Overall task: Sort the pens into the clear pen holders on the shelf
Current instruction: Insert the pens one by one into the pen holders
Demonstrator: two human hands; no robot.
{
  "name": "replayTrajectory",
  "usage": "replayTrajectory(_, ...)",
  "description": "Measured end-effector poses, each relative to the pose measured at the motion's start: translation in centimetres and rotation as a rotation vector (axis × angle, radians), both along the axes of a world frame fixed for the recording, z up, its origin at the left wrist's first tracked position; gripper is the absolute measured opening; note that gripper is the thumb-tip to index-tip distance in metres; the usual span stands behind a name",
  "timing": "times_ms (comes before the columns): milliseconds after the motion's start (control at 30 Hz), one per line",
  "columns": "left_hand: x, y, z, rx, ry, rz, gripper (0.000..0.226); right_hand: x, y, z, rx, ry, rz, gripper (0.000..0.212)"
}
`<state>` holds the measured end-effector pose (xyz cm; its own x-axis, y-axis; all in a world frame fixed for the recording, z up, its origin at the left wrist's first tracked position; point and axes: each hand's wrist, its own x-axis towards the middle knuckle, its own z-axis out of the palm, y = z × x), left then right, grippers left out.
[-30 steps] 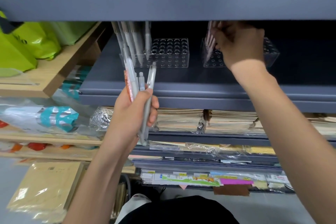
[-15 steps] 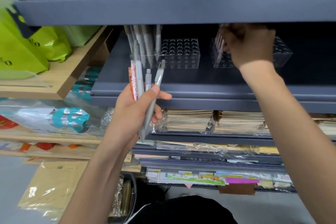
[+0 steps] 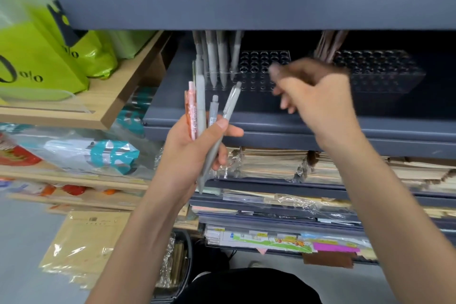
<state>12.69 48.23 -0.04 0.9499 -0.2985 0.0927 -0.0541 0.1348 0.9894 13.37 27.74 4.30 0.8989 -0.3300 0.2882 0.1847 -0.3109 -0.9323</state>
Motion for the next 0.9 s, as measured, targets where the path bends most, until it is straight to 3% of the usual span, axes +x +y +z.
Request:
replayTrajectory(300, 0.1, -0.2, 0.0, 0.013, -0.041, 0.001, 0.02, 0.4, 3.3, -0.5, 0.151, 0.125, 0.289, 0.018)
replayTrajectory(500, 0.4, 0.4, 0.0, 0.004, -0.006, 0.024, 0.018, 1.3, 2.8, 0.2, 0.461, -0.006, 0.173, 0.008)
replayTrajectory(667, 0.6, 0.3, -0.2, -0.027, -0.016, 0.045, 0.012, 1.1, 3.4, -0.5, 0.327, 0.088, 0.354, 0.004)
replayTrajectory(900, 0.7, 1.1, -0.6, -0.027, -0.011, 0.15, 0.014, 3.0, 1.8, 0.9, 0.256, -0.266, 0.053, 0.014)
